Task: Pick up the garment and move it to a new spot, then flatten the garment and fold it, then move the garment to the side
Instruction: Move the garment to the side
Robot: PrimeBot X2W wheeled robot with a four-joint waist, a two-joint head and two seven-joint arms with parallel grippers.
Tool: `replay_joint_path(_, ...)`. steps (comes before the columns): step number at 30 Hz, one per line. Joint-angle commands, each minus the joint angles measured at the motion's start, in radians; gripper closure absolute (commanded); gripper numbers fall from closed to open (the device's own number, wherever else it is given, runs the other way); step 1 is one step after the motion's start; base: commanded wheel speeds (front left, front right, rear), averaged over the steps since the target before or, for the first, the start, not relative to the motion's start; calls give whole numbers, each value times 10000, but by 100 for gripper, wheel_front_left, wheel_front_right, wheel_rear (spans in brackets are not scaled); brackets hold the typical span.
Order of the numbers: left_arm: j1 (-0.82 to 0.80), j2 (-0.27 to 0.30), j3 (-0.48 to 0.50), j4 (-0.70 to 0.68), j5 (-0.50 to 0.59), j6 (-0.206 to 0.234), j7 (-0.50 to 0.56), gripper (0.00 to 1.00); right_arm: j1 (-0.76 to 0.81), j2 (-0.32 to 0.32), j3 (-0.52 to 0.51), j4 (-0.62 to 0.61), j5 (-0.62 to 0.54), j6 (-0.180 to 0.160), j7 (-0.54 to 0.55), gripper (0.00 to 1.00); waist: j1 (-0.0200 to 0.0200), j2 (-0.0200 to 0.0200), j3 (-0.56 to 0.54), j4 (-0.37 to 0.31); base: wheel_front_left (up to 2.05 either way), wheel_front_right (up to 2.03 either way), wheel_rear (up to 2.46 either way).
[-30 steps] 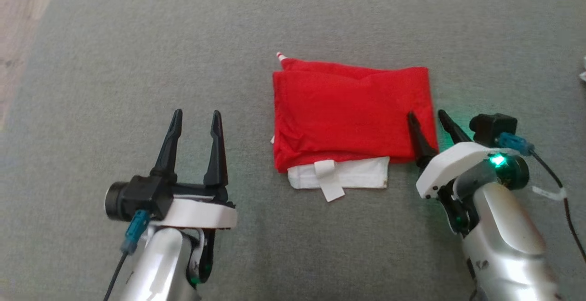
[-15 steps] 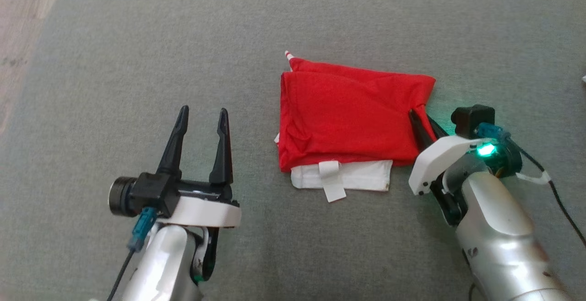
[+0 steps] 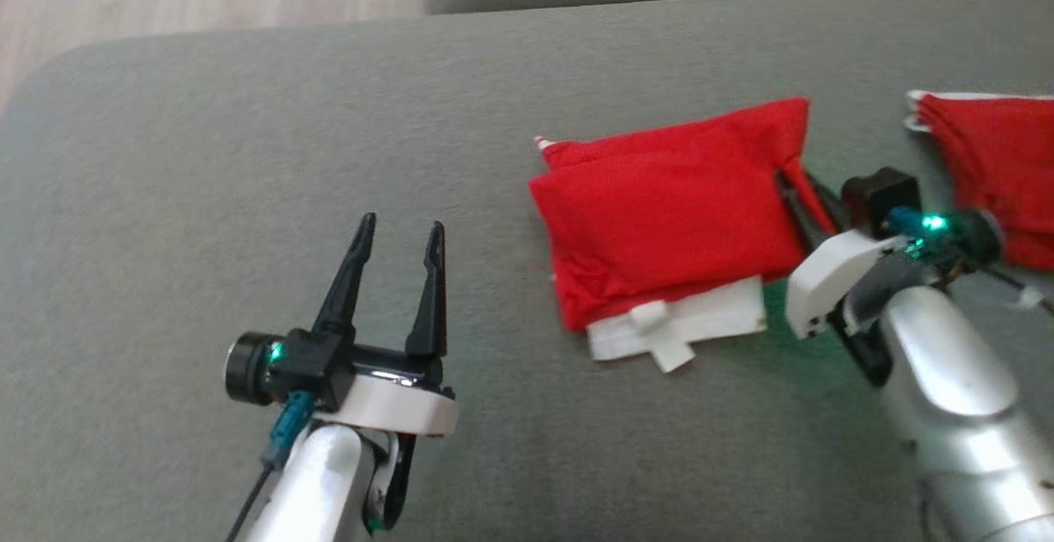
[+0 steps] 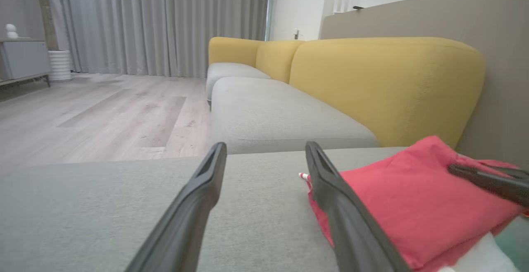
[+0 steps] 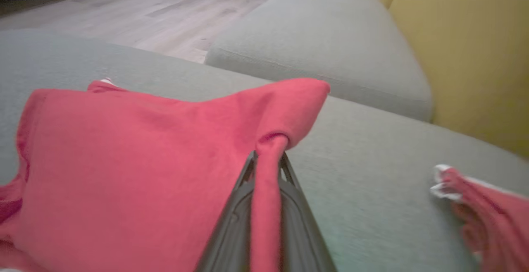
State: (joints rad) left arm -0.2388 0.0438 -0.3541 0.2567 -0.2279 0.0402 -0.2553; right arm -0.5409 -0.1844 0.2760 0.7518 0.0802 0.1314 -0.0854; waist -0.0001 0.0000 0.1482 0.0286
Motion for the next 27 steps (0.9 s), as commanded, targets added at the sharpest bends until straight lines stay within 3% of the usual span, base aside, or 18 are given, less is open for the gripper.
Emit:
replay_joint_path(1, -197, 64, 182, -323, -22, 63, -65, 0, -214, -292, 243, -590, -71, -7, 44, 100, 1, 0, -132, -567, 0, 0, 0)
replay_joint_path(10, -852, 64, -261, -576, -339, 240, -65, 0, -774, -2530, 314, -2349, 168, -7, 1094, 100, 1, 0, 746, -1683, 0, 0, 0)
replay_joint_path(16, -1487, 64, -353, -583, -155, 243, -65, 0, -1433, -4168, 99, -2528, 331, -7, 1420, 100, 1, 0, 1677, -1988, 0, 0, 0)
replay_joint_path(21, -1865, 64, -295, -518, -3, 165, -65, 0, -1826, -4949, -440, -1824, 230, -7, 1493, 100, 1, 0, 2257, -1952, 0, 0, 0)
replay_joint_path(27, -1992, 64, -188, -445, 142, 83, -65, 0, -2091, -5156, -1491, -915, -64, -7, 1250, 100, 1, 0, 2631, -1799, 0, 0, 0)
